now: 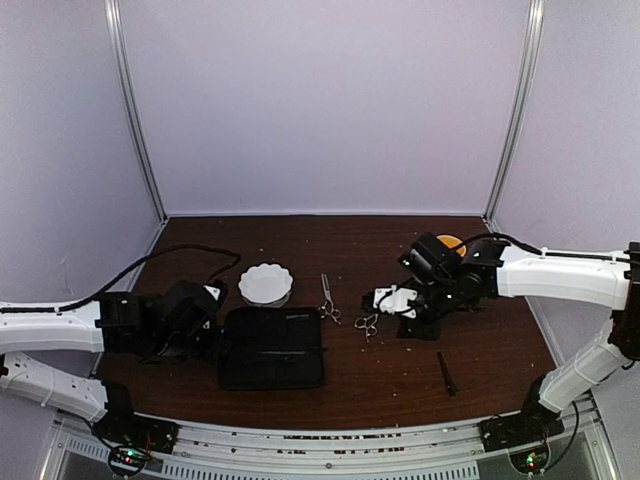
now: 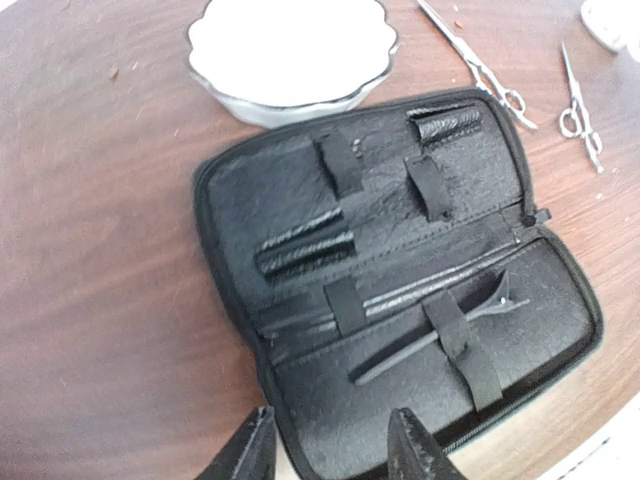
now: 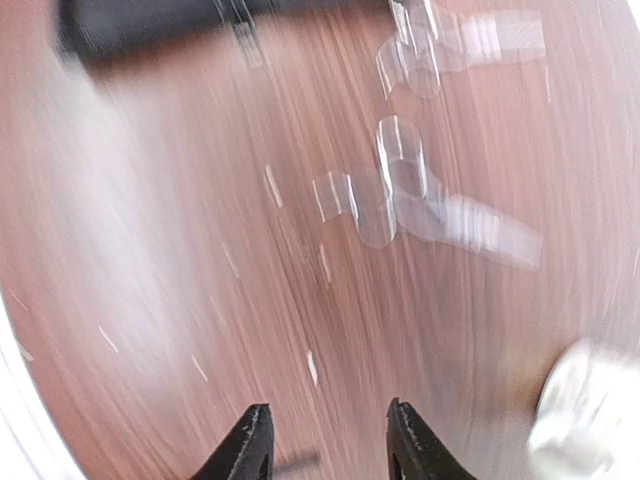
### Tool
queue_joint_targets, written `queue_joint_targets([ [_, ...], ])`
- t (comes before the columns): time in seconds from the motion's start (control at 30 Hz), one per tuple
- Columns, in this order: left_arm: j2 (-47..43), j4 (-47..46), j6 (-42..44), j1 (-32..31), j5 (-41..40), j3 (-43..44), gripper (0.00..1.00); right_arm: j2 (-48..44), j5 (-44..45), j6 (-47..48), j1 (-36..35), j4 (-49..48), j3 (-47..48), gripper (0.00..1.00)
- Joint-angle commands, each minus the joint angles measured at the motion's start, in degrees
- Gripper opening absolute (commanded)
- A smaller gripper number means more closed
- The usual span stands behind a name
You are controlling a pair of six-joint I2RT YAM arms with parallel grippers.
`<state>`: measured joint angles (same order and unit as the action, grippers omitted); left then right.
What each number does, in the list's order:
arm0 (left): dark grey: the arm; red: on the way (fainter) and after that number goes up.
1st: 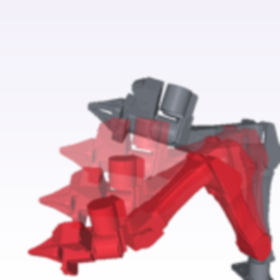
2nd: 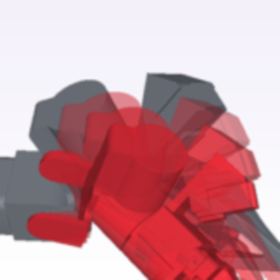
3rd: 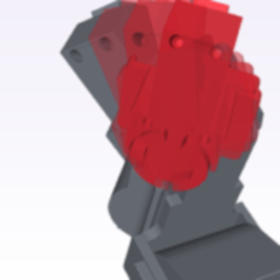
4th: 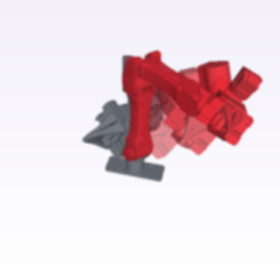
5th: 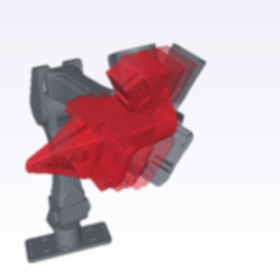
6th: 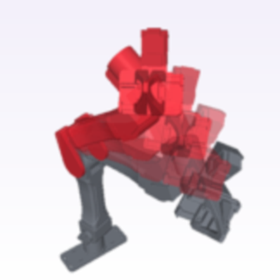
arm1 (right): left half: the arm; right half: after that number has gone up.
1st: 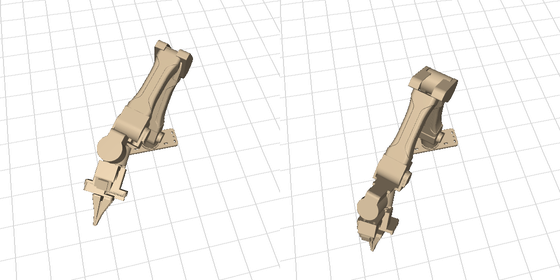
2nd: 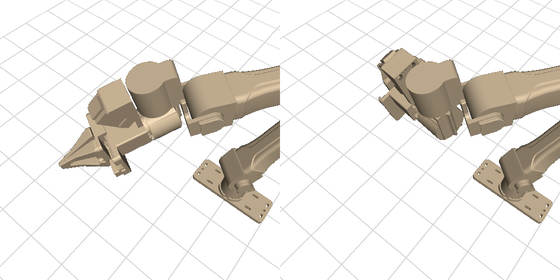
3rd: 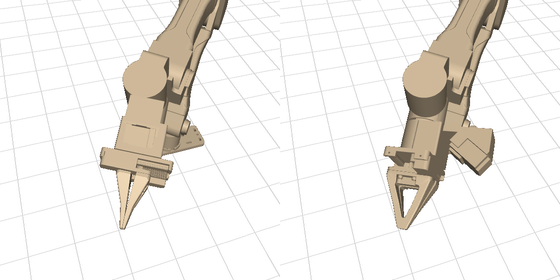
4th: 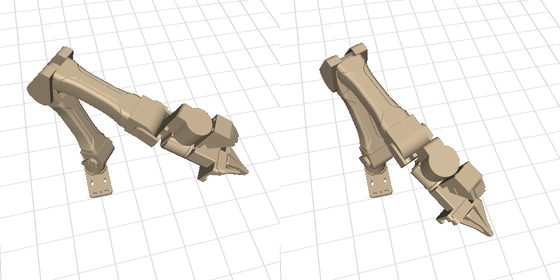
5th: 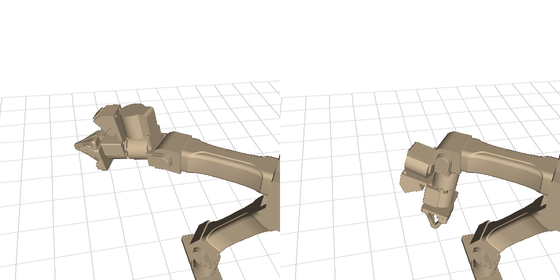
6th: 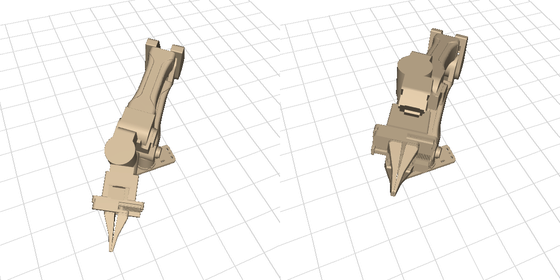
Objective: Sort the hair-cutting tools
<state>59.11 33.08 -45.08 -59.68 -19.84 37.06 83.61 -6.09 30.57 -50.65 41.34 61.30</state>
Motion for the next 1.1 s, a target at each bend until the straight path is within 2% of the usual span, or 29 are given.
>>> queue_joint_targets([
  [0.0, 7.1, -0.9, 8.4, 0.1, -1.6, 5.7, 0.42, -8.2, 4.6, 3.9, 7.1, 2.1, -11.5, 0.4],
  [0.13, 13.9, -3.8, 11.3, 0.1, 0.9, 10.2, 0.43, -16.2, 8.9, 7.9, 9.8, 3.0, -21.2, 0.4],
  [0.27, 16.1, -5.8, 11.9, 0.1, 2.7, 12.0, 0.45, -20.7, 9.2, 12.6, 9.8, 4.6, -27.0, 0.39],
  [0.5, 14.8, -6.2, 10.1, 0.1, 2.8, 10.5, 0.45, -18.0, 9.0, 15.5, 8.1, 2.7, -29.5, 0.36],
  [0.67, 11.6, -6.2, 8.2, 0.0, 1.9, 8.3, 0.45, -11.5, 3.8, 14.0, 1.0, 1.5, -26.0, 0.37],
  [0.77, 9.9, -5.0, 8.0, 0.1, 0.4, 7.9, 0.46, -7.1, -4.9, 10.7, -2.8, 1.9, -17.6, 0.37],
  [0.87, 9.4, -3.2, 8.1, 0.1, -0.8, 8.4, 0.46, -1.4, -13.5, 6.4, -3.2, 1.7, -8.2, 0.36],
  [0.93, 9.3, -2.1, 8.3, 0.1, -0.9, 8.9, 0.46, 2.5, -15.4, 5.9, -2.9, 2.5, -4.3, 0.35],
  [1.07, 8.3, -0.6, 10.5, 0.1, 1.4, 9.7, 0.47, 2.0, -15.2, 8.1, -1.4, 3.9, -4.6, 0.35],
])
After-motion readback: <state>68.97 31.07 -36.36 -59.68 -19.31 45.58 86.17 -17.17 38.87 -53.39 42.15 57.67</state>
